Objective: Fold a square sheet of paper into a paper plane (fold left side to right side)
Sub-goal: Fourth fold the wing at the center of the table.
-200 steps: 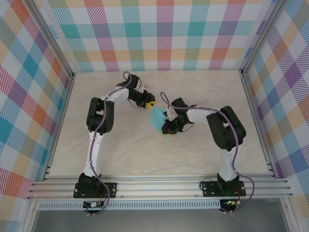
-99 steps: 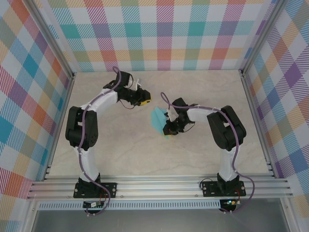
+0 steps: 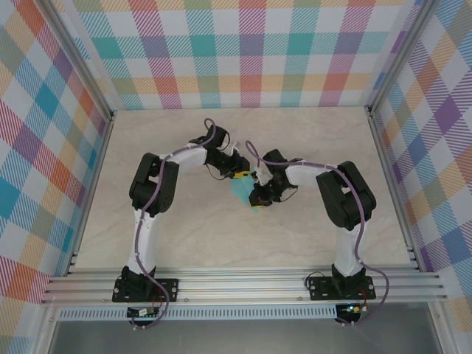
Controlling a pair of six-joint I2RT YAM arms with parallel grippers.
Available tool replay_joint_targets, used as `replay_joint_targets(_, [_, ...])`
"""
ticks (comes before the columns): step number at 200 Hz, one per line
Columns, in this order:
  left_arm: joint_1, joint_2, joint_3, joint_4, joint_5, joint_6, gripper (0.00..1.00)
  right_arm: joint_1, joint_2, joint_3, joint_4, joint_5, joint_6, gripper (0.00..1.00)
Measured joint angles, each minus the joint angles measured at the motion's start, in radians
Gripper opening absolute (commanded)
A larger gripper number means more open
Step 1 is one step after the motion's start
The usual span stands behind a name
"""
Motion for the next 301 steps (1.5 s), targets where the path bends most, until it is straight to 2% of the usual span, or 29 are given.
replay_joint_targets(35, [0.003,0.037,0.016,-0.015,-0.067,0.000,0.27,0.000,0.000,-0.002,0.000,0.000,0.000,0.07])
replay_joint_targets(85, [0.010,0.042,0.018,-0.020,-0.062,0.000,0.26,-0.002,-0.046,-0.066,0.034,0.008,0.005,0.08])
replay_joint_targets(121, [0.012,0.042,0.016,-0.016,-0.056,0.000,0.26,-0.002,-0.114,-0.093,-0.027,0.024,0.044,0.08])
replay_joint_targets(144, [0.014,0.042,0.010,-0.005,-0.049,0.000,0.26,-0.002,-0.149,-0.071,-0.009,0.001,0.124,0.09])
replay_joint_targets(175, [0.014,0.042,0.006,0.000,-0.044,-0.003,0.26,-0.002,-0.151,-0.051,0.140,-0.027,0.294,0.09])
replay_joint_targets(213, [0.014,0.042,0.005,0.002,-0.043,-0.003,0.26,0.007,-0.094,-0.010,0.249,0.025,0.450,0.08])
replay_joint_targets(256, [0.014,0.042,0.005,0.002,-0.041,-0.003,0.26,0.027,-0.030,0.000,0.291,0.126,0.531,0.08])
replay_joint_targets(301, [0.014,0.042,0.005,0.002,-0.041,-0.003,0.26,0.042,-0.002,0.027,0.289,0.171,0.552,0.08])
